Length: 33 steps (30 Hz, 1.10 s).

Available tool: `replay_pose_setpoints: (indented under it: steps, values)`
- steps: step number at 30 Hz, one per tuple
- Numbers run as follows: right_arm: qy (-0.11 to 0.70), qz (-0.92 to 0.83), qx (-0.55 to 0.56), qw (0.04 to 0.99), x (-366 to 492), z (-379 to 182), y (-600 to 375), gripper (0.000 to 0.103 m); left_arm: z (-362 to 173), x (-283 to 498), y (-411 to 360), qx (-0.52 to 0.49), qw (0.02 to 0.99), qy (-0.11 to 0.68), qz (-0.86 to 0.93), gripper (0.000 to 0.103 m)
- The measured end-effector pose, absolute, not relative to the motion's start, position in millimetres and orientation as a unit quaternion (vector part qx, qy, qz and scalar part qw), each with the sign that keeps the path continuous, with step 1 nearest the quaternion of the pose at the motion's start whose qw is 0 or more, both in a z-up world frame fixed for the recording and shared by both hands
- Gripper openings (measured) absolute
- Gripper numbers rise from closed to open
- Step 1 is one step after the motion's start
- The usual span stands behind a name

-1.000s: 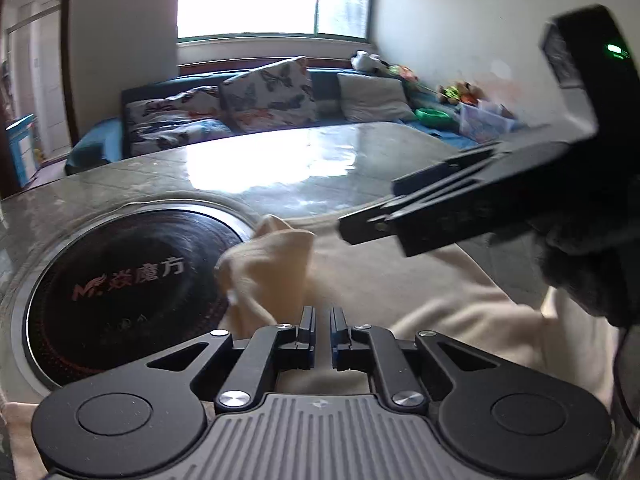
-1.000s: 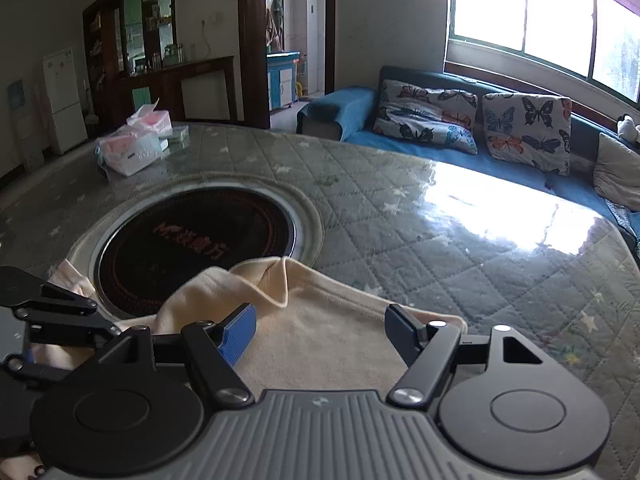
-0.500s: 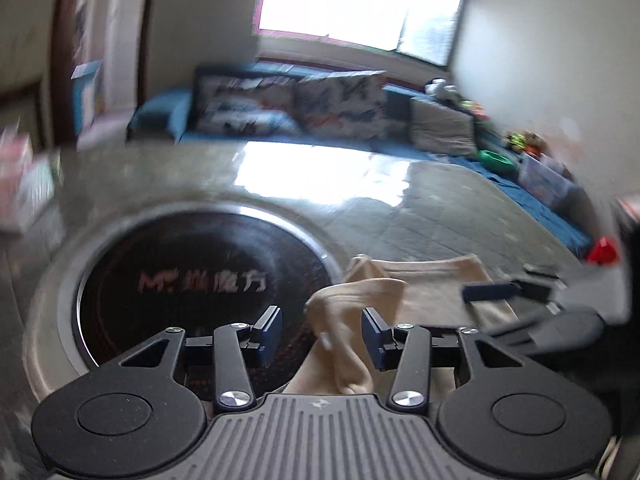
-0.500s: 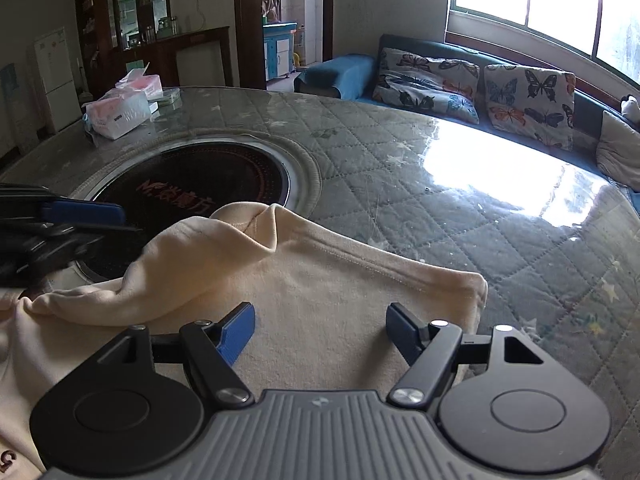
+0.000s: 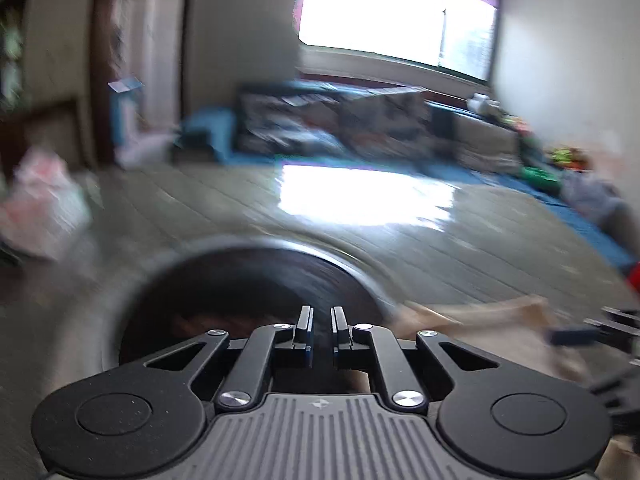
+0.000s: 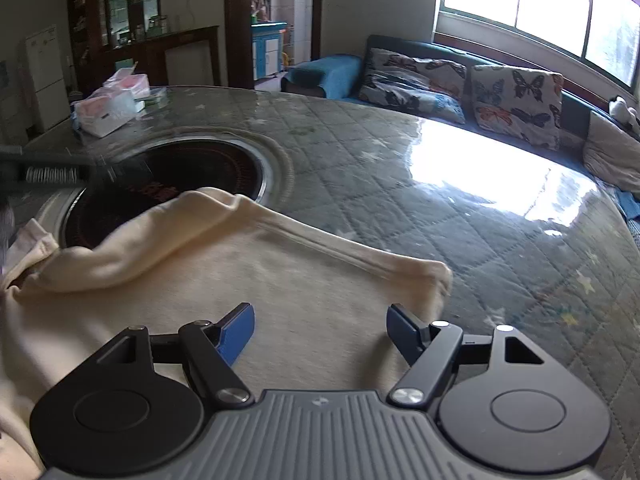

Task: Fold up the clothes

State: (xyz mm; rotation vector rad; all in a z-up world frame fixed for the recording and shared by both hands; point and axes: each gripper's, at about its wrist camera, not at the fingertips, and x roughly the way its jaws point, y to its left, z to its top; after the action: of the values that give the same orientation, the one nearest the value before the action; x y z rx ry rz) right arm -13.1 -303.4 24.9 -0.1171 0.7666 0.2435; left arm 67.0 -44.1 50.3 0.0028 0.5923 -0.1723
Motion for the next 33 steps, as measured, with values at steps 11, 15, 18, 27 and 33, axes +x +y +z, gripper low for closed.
replay_pose_setpoints:
  steps: [11, 15, 18, 27, 33]
  values:
    - [0.364, 0.092, -0.036, 0.926, -9.9, 27.5, -323.0, 0.075, 46.7, 66.0, -38.0, -0.048, 0.925, 0.344, -0.153, 0.055]
    - [0.366, 0.085, -0.03, 0.926, -6.3, 27.3, -325.5, 0.075, 36.8, 65.1, -55.1, -0.037, 0.914, 0.368, -0.17, 0.055]
    - [0.364, 0.087, -0.031, 0.927, -7.1, 28.4, -325.2, 0.075, 31.5, 66.4, -60.0, -0.025, 0.915, 0.367, -0.165, 0.042]
    - [0.367, 0.078, -0.032, 0.926, -0.8, 27.2, -327.0, 0.073, 36.8, 74.3, -52.1, 0.034, 0.952, 0.295, -0.071, 0.008]
    - [0.371, 0.068, -0.025, 0.926, 3.3, 23.9, -330.6, 0.064, 39.1, 74.2, -45.9, 0.02, 0.947, 0.309, -0.087, 0.015]
